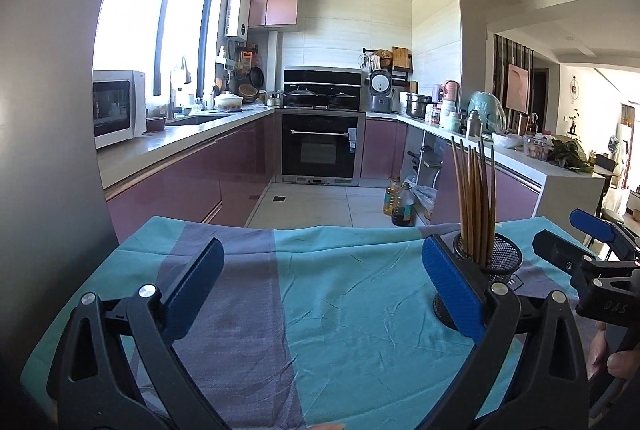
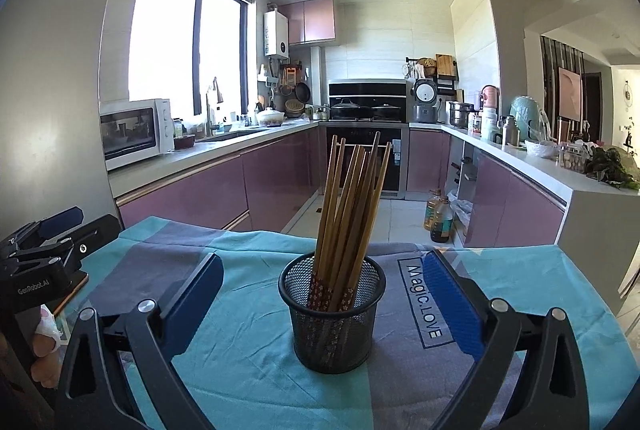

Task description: Organize utensils

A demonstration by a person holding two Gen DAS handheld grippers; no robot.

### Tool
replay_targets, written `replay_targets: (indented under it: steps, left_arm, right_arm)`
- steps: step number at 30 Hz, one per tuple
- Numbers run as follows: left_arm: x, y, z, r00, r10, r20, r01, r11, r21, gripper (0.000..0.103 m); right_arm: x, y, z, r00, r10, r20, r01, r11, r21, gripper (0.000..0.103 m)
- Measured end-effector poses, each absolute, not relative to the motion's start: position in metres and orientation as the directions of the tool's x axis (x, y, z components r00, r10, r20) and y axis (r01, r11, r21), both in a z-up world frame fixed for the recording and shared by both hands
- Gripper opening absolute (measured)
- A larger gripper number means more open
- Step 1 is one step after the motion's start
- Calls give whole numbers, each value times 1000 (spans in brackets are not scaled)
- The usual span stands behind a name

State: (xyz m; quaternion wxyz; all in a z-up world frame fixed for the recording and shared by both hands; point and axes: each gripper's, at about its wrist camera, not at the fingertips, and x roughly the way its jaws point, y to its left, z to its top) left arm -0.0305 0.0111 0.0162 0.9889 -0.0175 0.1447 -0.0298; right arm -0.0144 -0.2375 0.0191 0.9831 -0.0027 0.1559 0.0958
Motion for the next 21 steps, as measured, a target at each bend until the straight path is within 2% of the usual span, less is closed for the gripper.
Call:
replay_targets:
  steps: [9, 21]
  left_arm:
    - [-35, 10, 16, 958, -32, -284, 22, 999, -37, 98]
    - [-37, 11, 12, 962, -19, -272, 4, 998, -55, 98]
  right_arm:
    - [-21, -239, 22, 955, 156, -253, -153, 988, 29, 97]
    - [-25, -239, 22, 963, 142, -228, -140, 990, 25, 97]
